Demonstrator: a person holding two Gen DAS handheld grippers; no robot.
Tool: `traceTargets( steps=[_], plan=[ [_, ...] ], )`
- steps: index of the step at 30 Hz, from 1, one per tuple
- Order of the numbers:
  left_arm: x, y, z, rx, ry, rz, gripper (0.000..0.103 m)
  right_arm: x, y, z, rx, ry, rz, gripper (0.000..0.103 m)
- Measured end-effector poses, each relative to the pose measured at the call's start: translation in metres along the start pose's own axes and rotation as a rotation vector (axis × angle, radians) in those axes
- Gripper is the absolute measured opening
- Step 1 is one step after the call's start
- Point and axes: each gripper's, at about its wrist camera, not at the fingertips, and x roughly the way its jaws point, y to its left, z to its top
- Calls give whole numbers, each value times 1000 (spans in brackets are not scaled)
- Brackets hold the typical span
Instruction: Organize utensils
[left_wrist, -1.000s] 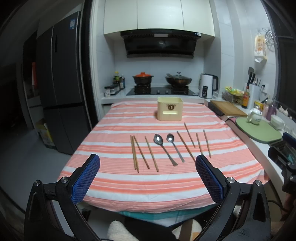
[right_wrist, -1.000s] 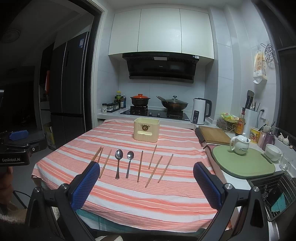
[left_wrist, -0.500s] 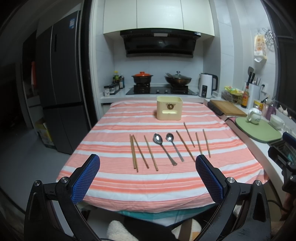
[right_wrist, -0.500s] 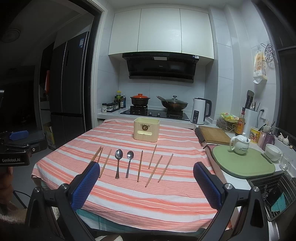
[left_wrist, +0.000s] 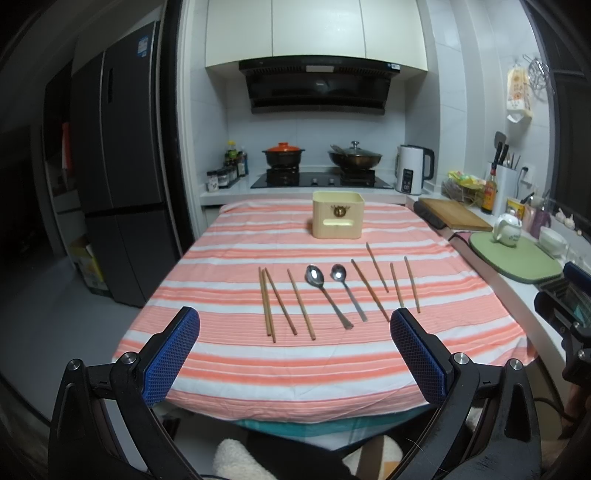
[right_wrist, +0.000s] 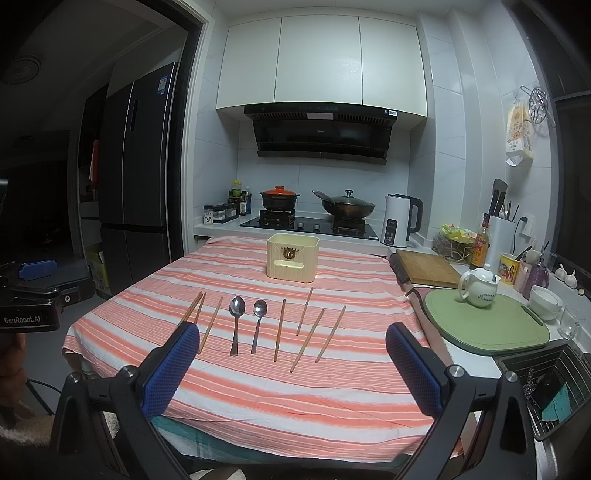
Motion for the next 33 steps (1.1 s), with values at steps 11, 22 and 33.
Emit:
traceTargets(
  steps=[11,22,33],
  plan=[
    [0,-1,-1,2,4,-3,103,0,0,0,0,2,0,103],
    [5,-2,-3,1,24,-13,103,0,-2,-2,5,-4,-6,103],
    [10,2,-1,2,30,-71,103,6,-5,-1,4,-2,-17,103]
  ],
)
